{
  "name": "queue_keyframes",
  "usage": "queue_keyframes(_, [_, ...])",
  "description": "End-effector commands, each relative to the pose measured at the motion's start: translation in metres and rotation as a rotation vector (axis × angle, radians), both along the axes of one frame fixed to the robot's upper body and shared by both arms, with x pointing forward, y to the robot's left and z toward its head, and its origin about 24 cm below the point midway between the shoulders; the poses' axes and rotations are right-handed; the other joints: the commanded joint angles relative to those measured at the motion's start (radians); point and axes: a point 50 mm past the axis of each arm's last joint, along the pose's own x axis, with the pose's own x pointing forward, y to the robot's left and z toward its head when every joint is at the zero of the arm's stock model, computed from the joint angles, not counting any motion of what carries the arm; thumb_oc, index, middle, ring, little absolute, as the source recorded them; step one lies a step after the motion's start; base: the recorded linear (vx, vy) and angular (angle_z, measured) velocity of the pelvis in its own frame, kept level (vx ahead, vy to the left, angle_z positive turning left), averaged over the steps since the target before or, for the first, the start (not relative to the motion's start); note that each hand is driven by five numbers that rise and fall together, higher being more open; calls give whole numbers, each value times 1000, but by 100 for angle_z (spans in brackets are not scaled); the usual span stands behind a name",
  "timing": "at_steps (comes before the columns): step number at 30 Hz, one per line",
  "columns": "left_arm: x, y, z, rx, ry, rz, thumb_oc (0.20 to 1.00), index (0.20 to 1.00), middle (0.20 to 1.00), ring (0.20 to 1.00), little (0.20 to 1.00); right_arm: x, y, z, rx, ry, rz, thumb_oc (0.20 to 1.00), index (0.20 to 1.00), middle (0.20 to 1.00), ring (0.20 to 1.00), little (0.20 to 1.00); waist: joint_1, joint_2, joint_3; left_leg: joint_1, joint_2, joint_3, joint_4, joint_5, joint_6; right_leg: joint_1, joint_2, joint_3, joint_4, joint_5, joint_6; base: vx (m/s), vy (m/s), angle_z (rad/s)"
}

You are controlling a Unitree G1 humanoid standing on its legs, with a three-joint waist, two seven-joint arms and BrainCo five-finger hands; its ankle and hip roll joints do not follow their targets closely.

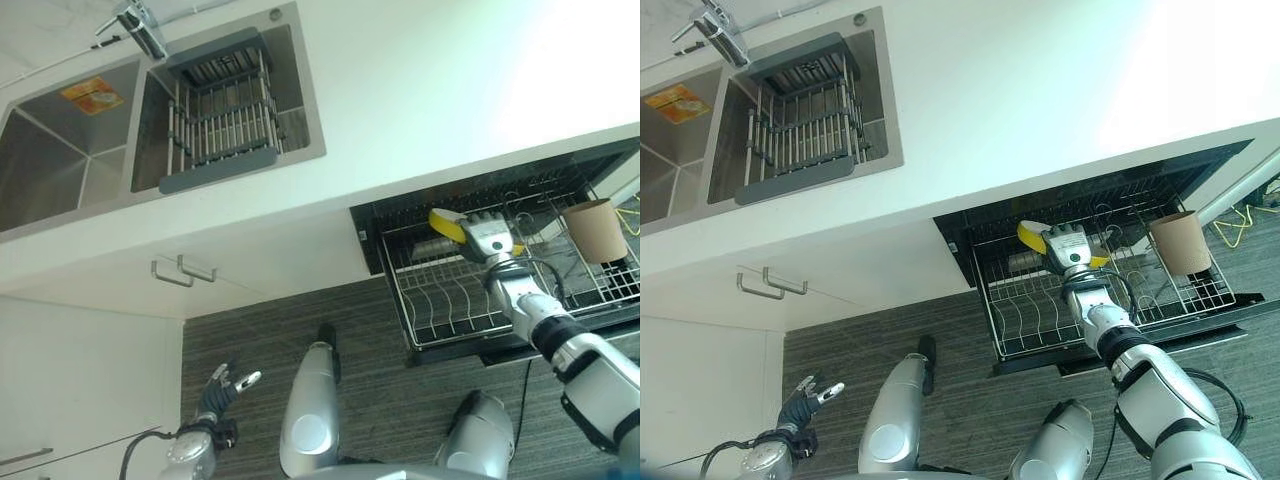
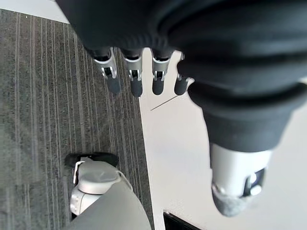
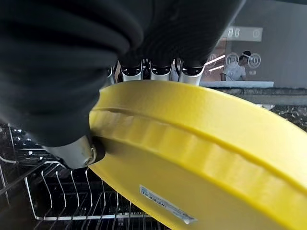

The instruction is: Place the dishes in the dishwasher.

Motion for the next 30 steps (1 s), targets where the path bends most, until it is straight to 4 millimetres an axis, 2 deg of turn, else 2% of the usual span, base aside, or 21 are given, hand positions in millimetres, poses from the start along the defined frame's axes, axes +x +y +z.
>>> queue_keyframes(1, [12,16,14,54,-70,-8,1000,1000,1000,1000,1000,21,8,43,-34,-142,6,200,200,200,200,200,39,-3,-11,59,67,-30,-48,25,-38,-38,-56,17,-20,82,37,-80,6,-2])
queue_keyframes(6, [18,17,18,58,-88,-8,1000,1000,1000,1000,1000,25,1,41,-38,-36,-53,200,200,200,200,200,42,-4,-3,50,67,-25,-54,31,-38,-45,-55,17,-29,87,38,-56,-6,0])
queue_keyframes(13, [30,14,23,61,-121,-12,1000,1000,1000,1000,1000,31,11,36,-60,111,-55,200,200,200,200,200,43,-10,8,48,72,-17,-54,35,-37,-49,-52,17,-33,92,36,-18,-5,0])
queue_keyframes(17, [37,13,27,69,-138,-16,1000,1000,1000,1000,1000,31,18,23,-52,258,-60,200,200,200,200,200,46,-11,13,45,73,-14,-53,37,-35,-51,-49,17,-30,89,32,0,0,0])
queue_keyframes(23, [44,16,32,77,-149,-16,1000,1000,1000,1000,1000,26,20,-5,101,549,-160,200,200,200,200,200,52,-9,25,39,66,-10,-57,40,-33,-57,-49,18,-30,88,28,0,0,0])
queue_keyframes(30, [48,15,34,77,-153,-25,1000,1000,1000,1000,1000,22,21,-17,276,650,-232,200,200,200,200,200,57,-8,31,36,61,-9,-59,42,-31,-61,-52,19,-28,88,26,0,0,0])
